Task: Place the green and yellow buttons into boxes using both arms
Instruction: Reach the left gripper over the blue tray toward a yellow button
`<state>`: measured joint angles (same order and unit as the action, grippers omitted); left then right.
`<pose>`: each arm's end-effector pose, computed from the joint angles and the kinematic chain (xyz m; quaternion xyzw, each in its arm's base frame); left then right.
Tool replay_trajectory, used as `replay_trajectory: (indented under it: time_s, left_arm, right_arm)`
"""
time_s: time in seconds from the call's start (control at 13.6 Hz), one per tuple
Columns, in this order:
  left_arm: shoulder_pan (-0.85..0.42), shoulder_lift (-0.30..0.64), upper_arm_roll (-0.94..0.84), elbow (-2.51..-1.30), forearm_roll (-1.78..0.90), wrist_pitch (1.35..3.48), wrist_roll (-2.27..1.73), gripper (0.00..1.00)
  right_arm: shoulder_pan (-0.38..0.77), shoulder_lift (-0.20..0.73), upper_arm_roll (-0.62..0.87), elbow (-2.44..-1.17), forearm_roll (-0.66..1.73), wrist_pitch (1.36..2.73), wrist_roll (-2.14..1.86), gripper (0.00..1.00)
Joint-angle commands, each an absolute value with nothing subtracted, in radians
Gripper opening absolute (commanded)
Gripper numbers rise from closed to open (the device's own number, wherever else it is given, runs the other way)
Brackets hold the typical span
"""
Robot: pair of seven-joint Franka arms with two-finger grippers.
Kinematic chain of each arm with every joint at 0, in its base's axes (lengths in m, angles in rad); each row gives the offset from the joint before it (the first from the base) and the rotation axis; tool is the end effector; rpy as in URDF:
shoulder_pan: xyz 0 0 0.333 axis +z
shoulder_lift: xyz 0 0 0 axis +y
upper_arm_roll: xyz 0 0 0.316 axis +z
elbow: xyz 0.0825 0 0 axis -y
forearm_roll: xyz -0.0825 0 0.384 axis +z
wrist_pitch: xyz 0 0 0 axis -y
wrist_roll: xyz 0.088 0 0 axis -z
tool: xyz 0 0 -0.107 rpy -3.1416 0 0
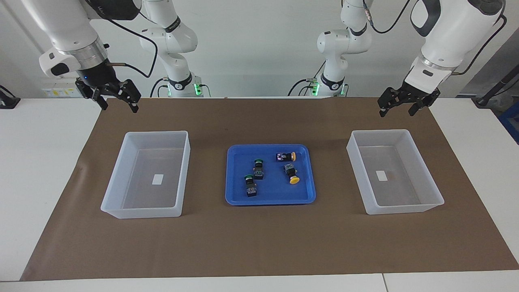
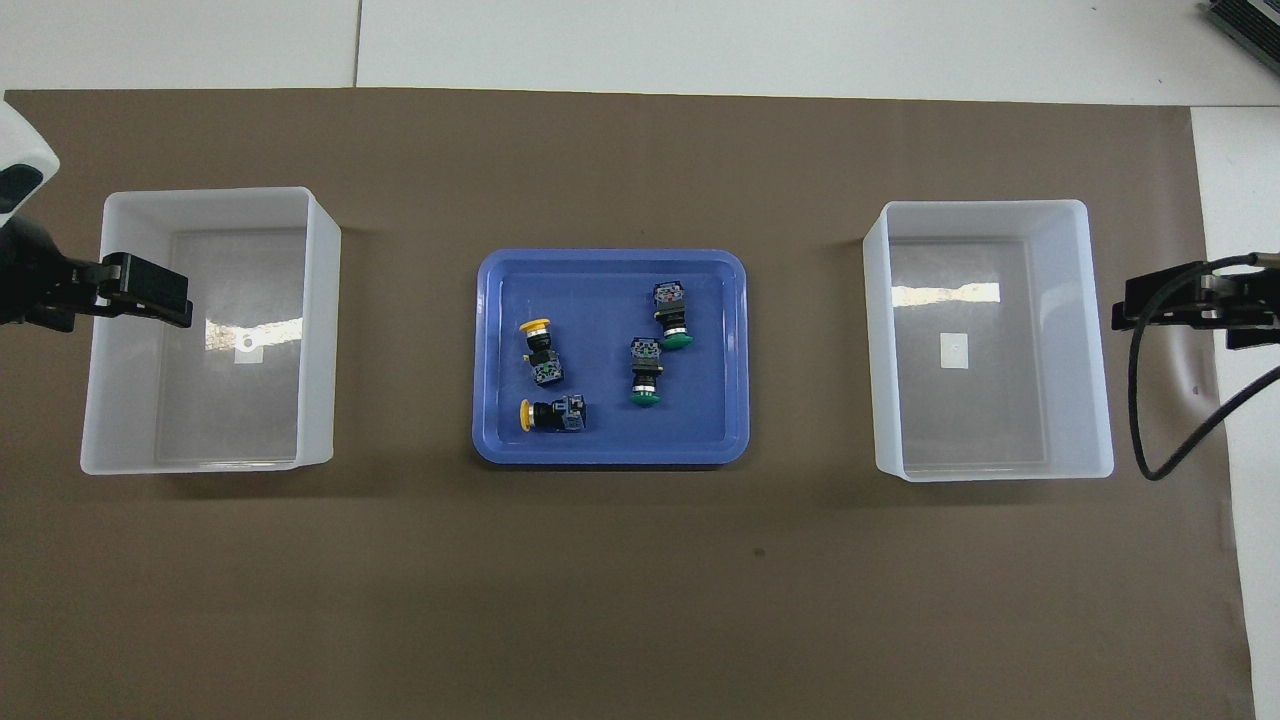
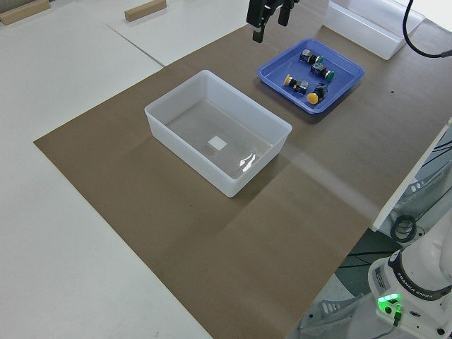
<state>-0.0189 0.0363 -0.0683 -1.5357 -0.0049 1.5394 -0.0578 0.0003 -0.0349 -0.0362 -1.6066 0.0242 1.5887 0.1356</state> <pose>0.5603 -0.0488 0.6181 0.9998 -0.0147 -0.0165 0.0025 0.5450 -0.0174 0.6284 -0.9962 0.0857 -0.0078 0.0131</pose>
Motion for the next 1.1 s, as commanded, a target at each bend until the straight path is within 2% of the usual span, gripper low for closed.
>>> replay_trajectory:
  time_s: [0.0,0.15,0.44,0.73,0.88,1.03]
  left_arm:
    - [-0.017,0.005,-0.067,-1.574,-0.012,1.552,-0.032,1.00]
    - [-0.014,0.005,-0.069,-1.574,-0.012,1.545,-0.047,1.00]
    - [-0.047,-0.003,-0.075,-1.595,-0.012,1.566,-0.049,1.00]
    - [-0.187,-0.106,-0.080,-1.866,-0.017,1.842,-0.144,1.00]
    - [-0.274,-0.089,-0.080,-1.937,-0.020,1.963,-0.217,1.00]
    - [-0.352,-0.011,-0.080,-1.980,-0.021,2.141,-0.389,1.00]
  right_arm:
    - [-0.009,-0.064,-0.031,-1.638,-0.003,1.566,0.138,1.00]
    - [-0.011,-0.063,-0.031,-1.634,-0.015,1.566,0.011,1.00]
    - [-0.014,-0.063,-0.029,-1.634,-0.006,1.566,0.018,1.00]
    - [-0.015,-0.066,-0.032,-1.625,-0.005,1.572,0.017,1.00]
    - [-0.012,-0.083,-0.031,-1.655,-0.003,1.578,0.006,1.00]
    - [0.001,-0.107,-0.029,-1.727,0.002,1.687,0.006,1.00]
